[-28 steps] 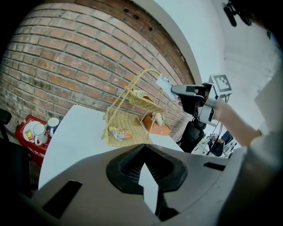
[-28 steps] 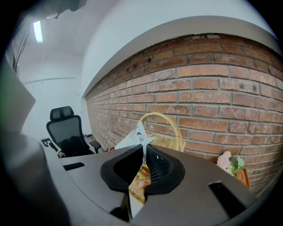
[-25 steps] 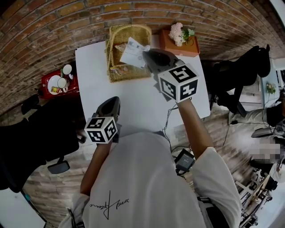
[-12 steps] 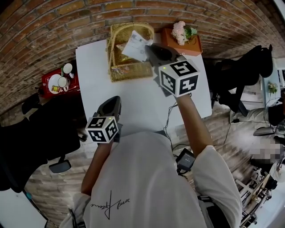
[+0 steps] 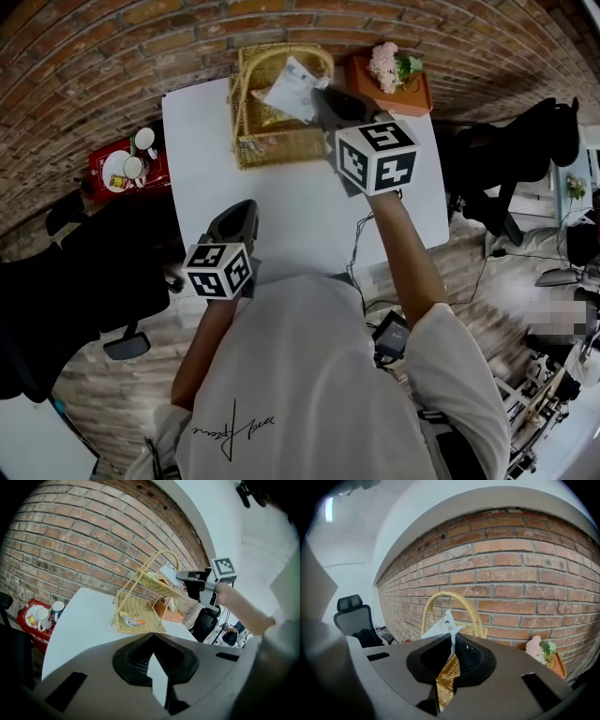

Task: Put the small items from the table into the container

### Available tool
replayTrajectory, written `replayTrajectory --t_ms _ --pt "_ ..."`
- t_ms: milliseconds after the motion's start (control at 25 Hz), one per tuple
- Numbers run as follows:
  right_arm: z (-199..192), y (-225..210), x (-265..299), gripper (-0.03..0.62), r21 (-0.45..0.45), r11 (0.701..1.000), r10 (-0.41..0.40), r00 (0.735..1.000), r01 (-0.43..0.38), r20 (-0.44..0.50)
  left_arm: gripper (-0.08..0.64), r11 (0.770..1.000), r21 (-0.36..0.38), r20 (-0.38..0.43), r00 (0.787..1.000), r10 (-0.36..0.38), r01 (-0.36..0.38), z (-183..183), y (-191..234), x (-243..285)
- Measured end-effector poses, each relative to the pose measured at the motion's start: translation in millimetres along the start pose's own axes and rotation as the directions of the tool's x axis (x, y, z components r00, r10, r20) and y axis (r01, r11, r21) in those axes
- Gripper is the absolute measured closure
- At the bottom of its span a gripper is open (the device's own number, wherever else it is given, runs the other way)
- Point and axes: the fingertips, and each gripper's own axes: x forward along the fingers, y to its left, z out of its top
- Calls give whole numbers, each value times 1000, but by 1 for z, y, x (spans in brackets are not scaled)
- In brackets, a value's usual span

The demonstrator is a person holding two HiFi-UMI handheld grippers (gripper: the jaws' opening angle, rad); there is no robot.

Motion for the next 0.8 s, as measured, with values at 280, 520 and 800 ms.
replayTrajectory --t_ms 280,520,800 --pt "-8 -2 7 555 -32 999 -26 999 25 -29 551 1000 -13 -6 1000 -9 9 -1 2 2" --pt "-11 -4 12 555 -56 998 -42 997 38 -58 551 999 -26 -6 1000 -20 20 1 2 4" --pt "-16 -5 14 552 -60 997 -51 996 46 -76 551 999 -31 -9 1000 -20 20 2 5 5"
